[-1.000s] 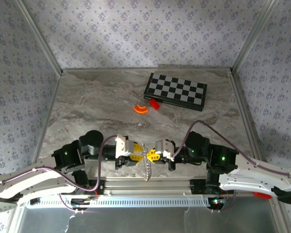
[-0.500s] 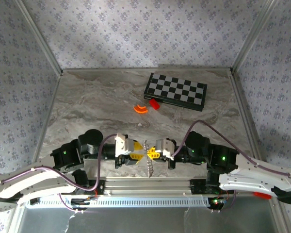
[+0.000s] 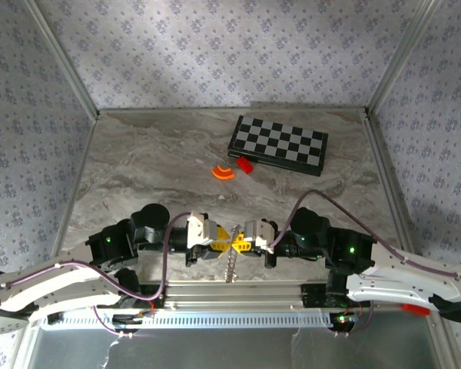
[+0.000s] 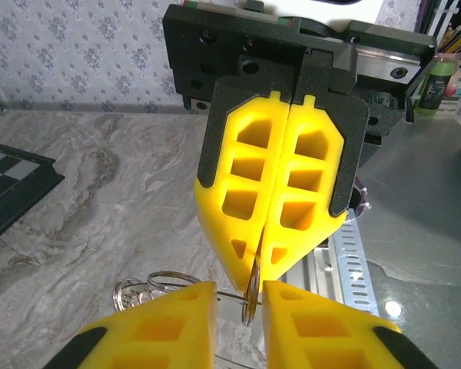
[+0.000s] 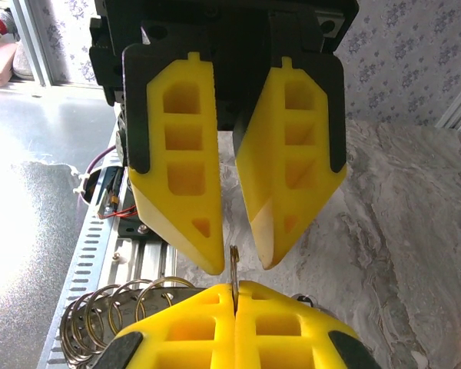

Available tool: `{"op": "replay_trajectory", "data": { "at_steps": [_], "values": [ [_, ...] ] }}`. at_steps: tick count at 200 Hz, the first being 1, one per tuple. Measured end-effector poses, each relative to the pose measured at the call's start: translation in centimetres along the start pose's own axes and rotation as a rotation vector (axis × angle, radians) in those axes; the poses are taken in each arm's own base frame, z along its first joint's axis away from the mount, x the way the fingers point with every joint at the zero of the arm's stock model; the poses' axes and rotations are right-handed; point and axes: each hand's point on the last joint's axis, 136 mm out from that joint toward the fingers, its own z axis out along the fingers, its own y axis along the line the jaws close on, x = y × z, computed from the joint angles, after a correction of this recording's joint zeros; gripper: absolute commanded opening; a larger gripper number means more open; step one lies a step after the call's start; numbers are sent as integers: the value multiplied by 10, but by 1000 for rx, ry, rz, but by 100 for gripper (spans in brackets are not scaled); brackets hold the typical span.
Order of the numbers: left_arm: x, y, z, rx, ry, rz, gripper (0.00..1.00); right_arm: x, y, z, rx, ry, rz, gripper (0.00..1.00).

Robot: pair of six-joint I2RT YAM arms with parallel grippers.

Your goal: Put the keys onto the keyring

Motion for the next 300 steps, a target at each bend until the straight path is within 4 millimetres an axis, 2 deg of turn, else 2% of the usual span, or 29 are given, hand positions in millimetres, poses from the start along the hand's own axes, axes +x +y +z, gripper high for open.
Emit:
{"op": "replay_trajectory", "data": {
  "at_steps": [49, 101, 126, 136, 154, 172, 218, 234, 254, 280, 300],
  "values": [
    [3, 0, 3, 6, 11, -3, 16, -1, 0, 0, 1, -4, -1, 0],
    [3, -1, 2, 8, 11, 4, 0, 0, 0, 1, 0, -2, 3, 0],
    [2, -1, 2, 8, 10, 7, 0, -1, 0, 1, 1, -2, 3, 0],
    [2, -1, 2, 8, 10, 7, 0, -1, 0, 1, 1, -2, 3, 11],
    [2, 0, 2, 3, 8, 5, 0, -1, 0, 1, -3, -2, 15, 38],
    [3, 2, 2, -9, 11, 4, 0, -3, 2, 0, -10, -4, 15, 54],
    [5, 5, -1, -34, 9, 2, 0, -12, -3, -16, 14, -12, 74, 70],
    [9, 7, -2, -45, 11, 1, 0, -13, -11, -24, 50, -10, 114, 81],
    [14, 8, -2, -59, 19, -4, 0, -13, -24, -30, 95, 2, 171, 86],
    [21, 18, -3, -115, 38, -21, 0, 0, -45, -30, 159, 51, 271, 93],
    [27, 28, -5, -178, 50, -52, 0, 20, -66, -26, 215, 117, 365, 97]
  ]
}}
